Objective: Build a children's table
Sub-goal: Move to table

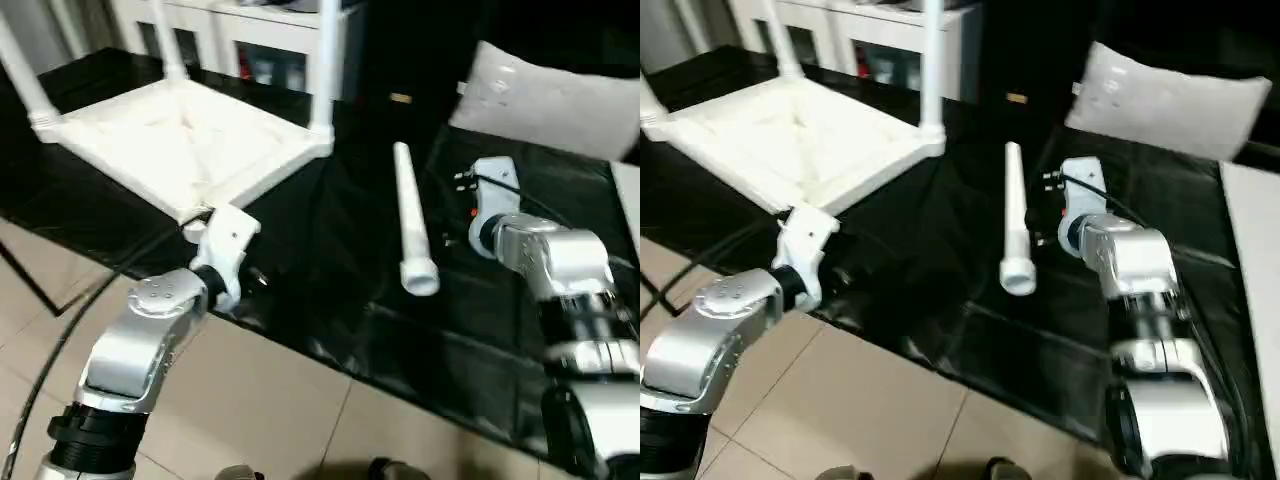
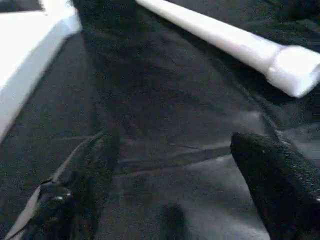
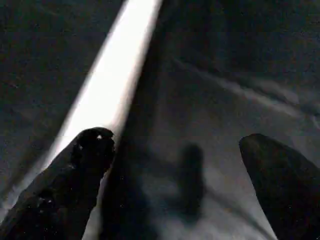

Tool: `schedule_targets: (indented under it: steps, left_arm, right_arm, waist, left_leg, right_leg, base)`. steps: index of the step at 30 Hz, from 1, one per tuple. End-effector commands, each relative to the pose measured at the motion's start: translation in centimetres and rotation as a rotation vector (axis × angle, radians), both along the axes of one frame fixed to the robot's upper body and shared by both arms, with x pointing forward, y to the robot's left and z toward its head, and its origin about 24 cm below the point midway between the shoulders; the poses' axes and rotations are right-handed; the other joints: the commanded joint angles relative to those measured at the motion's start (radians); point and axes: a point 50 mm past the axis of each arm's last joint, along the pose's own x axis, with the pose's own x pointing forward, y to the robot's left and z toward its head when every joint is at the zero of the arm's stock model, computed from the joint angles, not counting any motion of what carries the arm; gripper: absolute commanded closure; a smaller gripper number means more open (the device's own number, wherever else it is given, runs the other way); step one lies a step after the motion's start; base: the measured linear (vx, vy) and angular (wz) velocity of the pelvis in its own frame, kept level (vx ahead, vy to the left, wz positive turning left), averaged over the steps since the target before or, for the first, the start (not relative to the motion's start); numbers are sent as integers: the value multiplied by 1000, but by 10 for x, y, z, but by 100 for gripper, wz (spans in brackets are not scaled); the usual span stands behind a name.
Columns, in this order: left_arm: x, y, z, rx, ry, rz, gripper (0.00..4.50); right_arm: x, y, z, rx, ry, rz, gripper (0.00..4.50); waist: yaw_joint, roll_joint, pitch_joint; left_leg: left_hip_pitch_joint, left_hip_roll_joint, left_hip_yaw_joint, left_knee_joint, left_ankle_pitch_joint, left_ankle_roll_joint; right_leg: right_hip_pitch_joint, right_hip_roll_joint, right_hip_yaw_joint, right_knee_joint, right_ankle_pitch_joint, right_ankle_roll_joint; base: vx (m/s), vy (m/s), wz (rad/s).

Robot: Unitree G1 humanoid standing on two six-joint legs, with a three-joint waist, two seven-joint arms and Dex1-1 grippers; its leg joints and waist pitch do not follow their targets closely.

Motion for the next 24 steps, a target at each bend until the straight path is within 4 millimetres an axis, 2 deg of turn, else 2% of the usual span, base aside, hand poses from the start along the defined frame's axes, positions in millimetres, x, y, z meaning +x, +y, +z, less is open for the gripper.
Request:
schedule_targets:
  steps: [1, 2, 3, 4, 5, 6, 7, 8, 9, 10, 11, 12, 13, 14, 15, 16, 17, 18, 19, 20, 21, 22, 23, 24]
  left_arm:
    - [-2, -6, 9, -9, -5, -66, 26]
    - [-2, -6, 9, -10, -4, -68, 26]
    - [-3, -7, 9, -11, -2, -79, 26]
    - [-4, -8, 9, -7, 4, -104, 26]
    - [-5, -8, 9, -2, 6, -111, 26]
    - [-4, -8, 9, 5, 5, -113, 26]
    - [-4, -8, 10, 15, 3, -111, 26]
    - [-4, -8, 10, 15, 3, -111, 26]
    - [-4, -8, 10, 14, 4, -110, 26]
    - [-4, -8, 11, 12, 1, -106, 26]
    - [-4, -8, 11, 11, 1, -105, 26]
    - [-3, -8, 12, 5, -5, -94, 26]
    - [-3, -8, 13, -3, -12, -82, 26]
    - [-4, -8, 13, -10, -11, -76, 26]
    - [-4, -7, 12, -9, -11, -76, 26]
    - [-5, -7, 12, -7, -9, -76, 26]
    - [-5, -7, 11, -4, -9, -77, 26]
    - [-5, -7, 10, 9, -10, -80, 26]
    - [-4, -7, 11, 6, -17, -70, 26]
    - [-2, -8, 12, -6, -26, -55, 26]
    - [-2, -9, 12, -15, -31, -45, 26]
    - [0, -9, 14, -27, -58, -11, 26]
    - [2, -8, 16, -28, -84, 12, 26]
    - [4, -9, 17, -28, -123, 40, 26]
  right_arm:
    - [4, -6, 1, 36, 5, -18, 0]
    - [4, -6, 0, 38, 5, -18, 0]
    - [5, -6, -1, 44, 11, -15, 0]
    - [6, -6, -5, 39, 27, 0, 0]
    - [6, -5, -8, 37, 34, 10, 0]
    - [6, -5, -10, 38, 40, 16, 0]
    - [7, -6, -17, 34, 61, 21, 0]
    - [7, -6, -17, 32, 63, 21, 0]
    - [7, -7, -20, 22, 72, 22, 0]
    - [8, -7, -20, 20, 73, 24, 0]
    - [8, -7, -21, 20, 74, 25, 0]
    - [10, -6, -19, 33, 59, 28, 0]
    - [12, -5, -16, 51, 40, 30, 0]
    - [13, -5, -14, 65, 31, 38, 0]
    - [14, -4, -13, 69, 25, 38, 0]
    - [15, -4, -12, 76, 15, 38, 0]
    - [15, -4, -12, 74, 9, 39, 0]
    - [17, -3, -8, 72, -19, 38, 0]
    - [18, -4, -6, 69, -37, 35, 0]
    - [19, -5, -5, 61, -55, 31, 0]
    - [19, -6, -4, 57, -64, 28, 0]
    - [19, -8, -1, 60, -116, 29, 0]
    - [18, -8, 2, 67, -163, 36, 0]
    - [17, -7, 6, 110, -243, 46, 0]
  waist:
    - [47, 32, -37]
    - [71, 22, -28]
    - [58, -44, -37]
    - [59, -79, -25]
    - [36, -77, -23]
    - [41, -71, -24]
    - [47, -26, -43]
    - [27, -30, -25]
    - [33, 47, -49]
    - [30, 31, -37]
    - [55, 41, -25]
    - [51, 10, -13]
    - [72, -65, -5]
    - [56, -96, -5]
    - [30, -92, -5]
    - [45, -71, -29]
    - [50, -46, -36]
    - [51, -14, -40]
    - [33, 9, -50]
    - [41, 16, -35]
    - [46, 1, -11]
    - [68, -16, 17]
    - [68, -16, 17]
    - [115, -89, -3]
  left_leg:
    - [-48, 68, 31, -213, -835, 56]
    - [-49, 79, 52, -228, -841, 83]
    - [28, 19, 80, -108, -665, 54]
    - [144, -55, 98, 83, -465, 12]
    - [107, -67, 59, 158, -209, 32]
    - [67, -72, 47, 140, -169, 39]
    - [54, -26, 28, 1, -350, 21]
    - [30, -22, 14, -34, -485, 37]
    - [28, 41, -21, -104, -674, 55]
    - [8, 75, -25, -134, -729, 74]
    - [5, 83, -1, -181, -828, 81]
    - [-5, 89, 14, -200, -847, 89]
    - [67, 20, 68, -75, -672, 48]
    - [181, -73, 94, 113, -448, 24]
    - [133, -106, 77, 184, -232, 66]
    - [51, -77, 58, 80, -230, 107]
    - [44, -41, 42, 35, -237, 113]
    - [80, -10, 38, 5, -269, 117]
    - [31, 58, -19, -60, -328, 154]
    - [37, 114, -27, -108, -483, 149]
    - [36, 117, -3, -167, -708, 110]
    - [7, 122, 36, -209, -811, 113]
    - [7, 122, 36, -209, -811, 113]
    - [63, 80, 94, -34, -619, 81]
  right_leg:
    - [125, 10, -13, 169, -206, -81]
    - [113, 11, 10, 198, -195, -66]
    - [38, 7, 73, 88, -660, 15]
    - [-113, -22, 24, -129, -1103, 78]
    - [-106, -96, 60, -146, -1311, 65]
    - [-55, -104, 55, -129, -1278, 64]
    - [31, -70, -9, -46, -886, 11]
    - [36, -27, -50, -42, -790, 31]
    - [92, -15, -42, 51, -409, -56]
    - [102, -21, -24, 114, -205, -102]
    - [98, -7, -21, 159, -54, -128]
    - [107, -3, -5, 189, -108, -109]
    - [18, 14, 52, 58, -798, 25]
    - [-127, 4, 8, -134, -1140, 104]
    - [-110, -37, 23, -159, -1281, 140]
    - [40, -78, 23, -94, -1060, 154]
    - [73, -89, 6, -66, -900, 125]
    - [66, -77, -13, -66, -731, 70]
    - [116, -52, -29, 41, -300, -24]
    - [95, -53, -9, 104, -47, -111]
    - [102, -36, -7, 128, -162, -127]
    - [107, 14, -6, 180, -452, -57]
    - [107, 14, -6, 180, -452, -57]
    - [19, 21, 148, 168, -792, 27]
  base:
    - [-99, -54, -8]
    - [-88, -142, 13]
    - [-20, -177, 18]
    - [-20, -177, 18]
    - [-28, -96, -14]
    - [11, -10, -30]
    - [11, -10, -30]
    - [0, 0, 0]
    - [-99, -54, -5]
    - [-99, -54, -5]
    - [-100, -68, 0]
    - [-35, -101, 9]
    - [-35, -101, 9]
    - [3, -171, 18]
    - [32, -96, -11]
    - [32, -96, -11]
    - [34, 8, -25]
    - [-7, -12, -20]
    - [-7, -12, -20]
    - [-60, -43, -18]
    - [-66, -68, 3]
    - [-66, -68, 3]
    - [-14, -133, 29]
    - [50, -242, 41]
